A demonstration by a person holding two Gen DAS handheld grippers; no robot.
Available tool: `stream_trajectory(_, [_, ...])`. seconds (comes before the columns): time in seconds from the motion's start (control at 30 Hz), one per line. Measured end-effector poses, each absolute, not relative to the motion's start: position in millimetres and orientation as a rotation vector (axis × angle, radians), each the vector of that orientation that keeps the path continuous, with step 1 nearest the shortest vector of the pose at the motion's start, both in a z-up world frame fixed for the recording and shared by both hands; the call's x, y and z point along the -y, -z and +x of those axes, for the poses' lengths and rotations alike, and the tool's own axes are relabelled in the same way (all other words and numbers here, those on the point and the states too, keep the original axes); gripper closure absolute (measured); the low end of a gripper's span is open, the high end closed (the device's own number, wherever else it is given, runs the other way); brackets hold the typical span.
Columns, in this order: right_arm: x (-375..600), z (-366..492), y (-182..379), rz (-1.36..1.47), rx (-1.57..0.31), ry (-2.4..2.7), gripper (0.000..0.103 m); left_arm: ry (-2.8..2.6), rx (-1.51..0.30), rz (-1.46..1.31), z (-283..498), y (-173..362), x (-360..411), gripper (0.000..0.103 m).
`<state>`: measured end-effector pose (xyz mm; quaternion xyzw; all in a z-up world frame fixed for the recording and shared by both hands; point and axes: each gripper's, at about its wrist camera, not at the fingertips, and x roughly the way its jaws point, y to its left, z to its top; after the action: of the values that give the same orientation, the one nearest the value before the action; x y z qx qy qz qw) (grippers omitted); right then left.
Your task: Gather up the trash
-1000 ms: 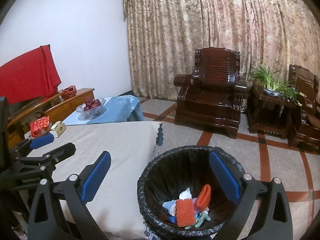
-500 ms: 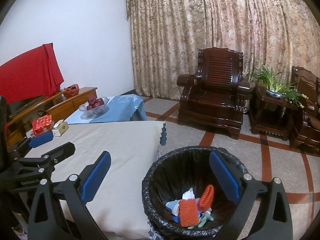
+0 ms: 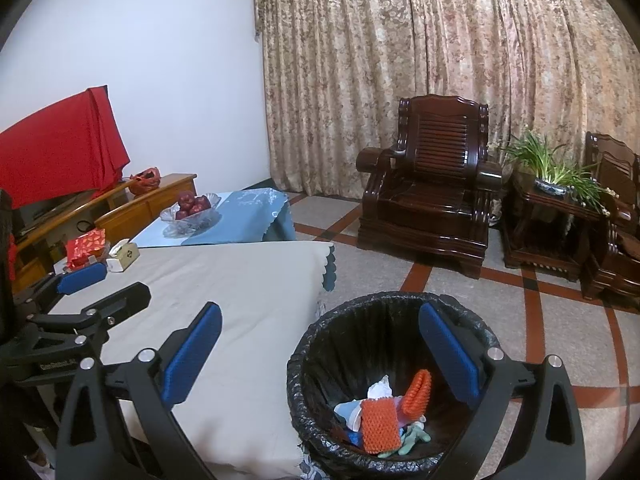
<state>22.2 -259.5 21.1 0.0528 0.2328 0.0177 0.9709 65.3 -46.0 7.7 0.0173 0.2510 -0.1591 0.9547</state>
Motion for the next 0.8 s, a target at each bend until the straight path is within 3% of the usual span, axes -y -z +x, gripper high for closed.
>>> stream_trajectory(0.8, [245.6,24.1,-16.2,0.103,-0.477,-0.039,0.006,0.326,-0.51,0.032,65.3,-8.0,45.3,0.007])
